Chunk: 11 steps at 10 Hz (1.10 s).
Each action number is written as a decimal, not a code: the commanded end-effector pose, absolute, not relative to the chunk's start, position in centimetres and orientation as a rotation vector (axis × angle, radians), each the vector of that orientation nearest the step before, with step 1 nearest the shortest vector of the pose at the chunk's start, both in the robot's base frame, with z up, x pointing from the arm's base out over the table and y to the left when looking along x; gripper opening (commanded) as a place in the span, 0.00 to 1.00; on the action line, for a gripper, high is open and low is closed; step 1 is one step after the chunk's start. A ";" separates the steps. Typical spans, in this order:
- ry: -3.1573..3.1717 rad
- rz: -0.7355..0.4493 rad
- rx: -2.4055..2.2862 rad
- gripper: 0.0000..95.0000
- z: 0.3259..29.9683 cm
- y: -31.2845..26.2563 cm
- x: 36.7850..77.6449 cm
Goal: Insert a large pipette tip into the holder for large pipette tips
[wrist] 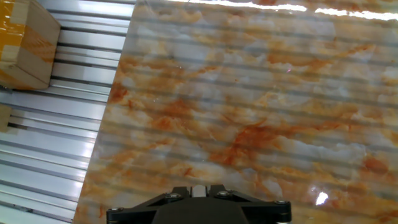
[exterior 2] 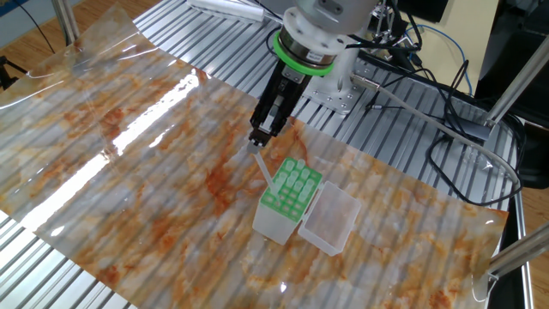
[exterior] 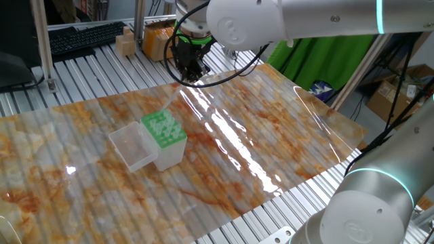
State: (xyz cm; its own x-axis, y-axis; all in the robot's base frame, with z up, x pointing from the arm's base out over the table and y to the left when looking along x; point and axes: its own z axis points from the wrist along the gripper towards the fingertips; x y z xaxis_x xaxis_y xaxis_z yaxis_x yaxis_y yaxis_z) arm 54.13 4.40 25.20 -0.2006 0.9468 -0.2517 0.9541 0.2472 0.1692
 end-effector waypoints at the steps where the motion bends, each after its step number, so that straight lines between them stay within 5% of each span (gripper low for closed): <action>1: 2.221 -0.037 1.748 0.00 25.2 4.4 54.2; 11: 2.278 -0.002 1.752 0.00 25.2 4.4 54.2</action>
